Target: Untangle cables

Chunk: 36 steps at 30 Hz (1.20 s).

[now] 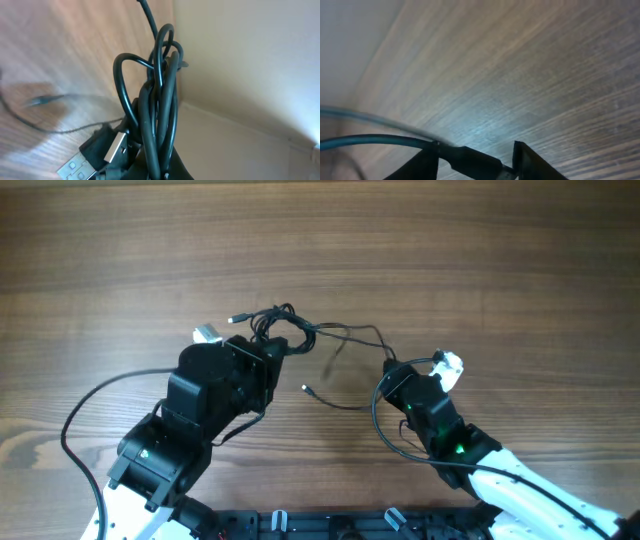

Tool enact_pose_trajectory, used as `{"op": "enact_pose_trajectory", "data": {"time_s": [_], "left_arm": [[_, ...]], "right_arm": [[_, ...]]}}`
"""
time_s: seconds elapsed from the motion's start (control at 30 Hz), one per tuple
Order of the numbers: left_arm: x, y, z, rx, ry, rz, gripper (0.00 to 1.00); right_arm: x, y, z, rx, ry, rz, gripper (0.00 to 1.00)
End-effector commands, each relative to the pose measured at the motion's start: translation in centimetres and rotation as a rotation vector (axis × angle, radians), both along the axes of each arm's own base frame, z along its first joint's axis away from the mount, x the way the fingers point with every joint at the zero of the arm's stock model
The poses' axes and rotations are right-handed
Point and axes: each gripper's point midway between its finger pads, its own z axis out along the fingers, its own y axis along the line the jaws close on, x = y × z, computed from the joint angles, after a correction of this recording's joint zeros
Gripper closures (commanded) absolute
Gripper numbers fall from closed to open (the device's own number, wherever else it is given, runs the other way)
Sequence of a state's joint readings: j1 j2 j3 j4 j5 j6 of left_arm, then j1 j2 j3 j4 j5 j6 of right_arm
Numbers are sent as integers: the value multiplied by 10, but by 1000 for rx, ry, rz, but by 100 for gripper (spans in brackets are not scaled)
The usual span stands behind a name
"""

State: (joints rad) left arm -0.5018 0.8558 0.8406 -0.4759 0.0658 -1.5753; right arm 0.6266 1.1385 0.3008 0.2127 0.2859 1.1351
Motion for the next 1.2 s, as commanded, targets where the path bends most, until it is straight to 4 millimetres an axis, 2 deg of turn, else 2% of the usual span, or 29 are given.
{"op": "enact_pose_trajectory", "data": {"time_s": [0.0,0.07,0.13,0.17,0.23,0.33,0.43,0.53,0.67,0.83,0.9,0.97,1.03,1.1,1.17], "left_arm": [[11,4,3,266,-179,-118,96],[14,1,-6,391,-223,-203,96],[14,-1,-20,491,-228,-282,96],[14,-1,-26,521,-222,-305,96],[13,-1,-36,593,-223,-365,96],[11,-2,-42,717,-284,-480,96],[-1,-20,-39,751,-406,-666,96],[-21,-43,-35,697,-516,-850,96],[-45,-63,-26,571,-600,-999,96],[-54,-70,-22,515,-618,-1041,96],[-57,-74,-19,480,-638,-1065,96],[-68,-85,-9,389,-688,-1126,96],[-75,-91,-8,342,-714,-1177,96],[-73,-92,-18,328,-673,-1196,96],[-69,-94,-29,323,-628,-1206,96]], "right_arm": [[-11,27,22,102,-24,164,34],[-25,49,35,189,-19,296,25],[-38,63,48,201,-57,428,19],[-44,69,56,205,-84,494,12],[-55,78,72,221,-135,592,11],[-68,82,99,259,-222,672,9],[-68,73,124,276,-313,648,4],[-58,64,125,267,-325,590,4],[-52,60,120,257,-309,569,4],[-57,68,112,230,-300,639,8],[-61,71,111,218,-304,676,15],[-63,73,110,228,-299,695,36],[-62,74,112,249,-294,686,54],[-60,75,118,301,-284,662,70],[-58,75,124,338,-290,643,95]]}}
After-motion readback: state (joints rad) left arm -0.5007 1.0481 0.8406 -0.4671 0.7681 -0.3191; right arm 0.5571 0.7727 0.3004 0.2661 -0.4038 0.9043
